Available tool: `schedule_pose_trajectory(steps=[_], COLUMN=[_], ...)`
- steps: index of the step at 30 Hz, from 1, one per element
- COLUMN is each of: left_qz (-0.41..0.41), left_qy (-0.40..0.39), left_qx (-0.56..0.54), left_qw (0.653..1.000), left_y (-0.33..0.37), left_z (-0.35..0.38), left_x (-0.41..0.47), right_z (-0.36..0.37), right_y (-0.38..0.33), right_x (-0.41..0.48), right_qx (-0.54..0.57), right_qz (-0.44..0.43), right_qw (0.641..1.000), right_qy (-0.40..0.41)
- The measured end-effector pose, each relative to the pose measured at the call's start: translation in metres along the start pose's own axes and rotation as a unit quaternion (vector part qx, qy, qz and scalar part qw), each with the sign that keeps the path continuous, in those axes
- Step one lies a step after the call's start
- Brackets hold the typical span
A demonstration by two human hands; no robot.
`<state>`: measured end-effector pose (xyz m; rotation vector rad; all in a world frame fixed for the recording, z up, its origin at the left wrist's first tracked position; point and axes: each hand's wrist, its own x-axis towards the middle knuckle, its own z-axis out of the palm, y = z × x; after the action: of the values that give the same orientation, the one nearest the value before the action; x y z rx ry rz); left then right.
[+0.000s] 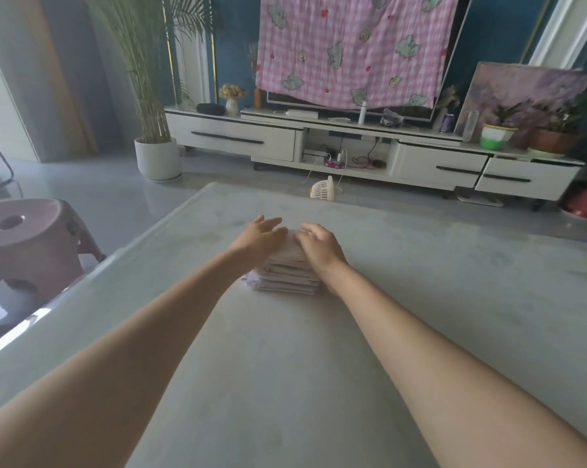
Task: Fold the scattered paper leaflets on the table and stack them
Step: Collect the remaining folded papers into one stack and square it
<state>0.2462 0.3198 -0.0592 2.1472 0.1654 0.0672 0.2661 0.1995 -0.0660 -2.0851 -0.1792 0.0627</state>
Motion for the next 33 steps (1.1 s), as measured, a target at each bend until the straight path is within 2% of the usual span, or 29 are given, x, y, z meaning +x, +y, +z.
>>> schedule_pose_trajectory(steps=[3, 8, 11, 16, 24, 30, 33], left_qz=[0.032, 0.028, 0.046, 0.067, 0.06, 0.077, 0.051], left_qy=[0.018, 0.011, 0.009, 0.056, 0.031, 0.099, 0.063], left_qx=[0.018, -0.009, -0.021, -0.019, -0.015, -0.014, -0.001], left_qw=[0.999, 0.999, 0.999, 0.996, 0.998, 0.992, 0.997], left_y=[0.003, 0.003, 0.001, 0.001, -0.008, -0.003, 0.003], left_z=[-0.006, -0.012, -0.012, -0.014, -0.012, -0.025, -0.032], left_x=[0.0, -0.004, -0.005, -0.002, 0.013, 0.028, 0.04], right_z=[-0.005, -0.015, -0.017, -0.016, -0.004, -0.017, -0.031], right_y=[-0.006, -0.013, -0.018, -0.02, -0.02, -0.021, -0.023], right_x=[-0.001, -0.003, -0.003, 0.0, 0.005, 0.019, 0.025], right_qx=[0.077, 0.13, 0.127, 0.123, 0.051, 0.13, 0.143], right_qz=[-0.002, 0.017, 0.018, 0.005, 0.01, 0.041, 0.05], right_qw=[0.997, 0.991, 0.991, 0.991, 0.997, 0.986, 0.982], right_qy=[0.017, 0.022, 0.027, 0.044, 0.06, 0.1, 0.11])
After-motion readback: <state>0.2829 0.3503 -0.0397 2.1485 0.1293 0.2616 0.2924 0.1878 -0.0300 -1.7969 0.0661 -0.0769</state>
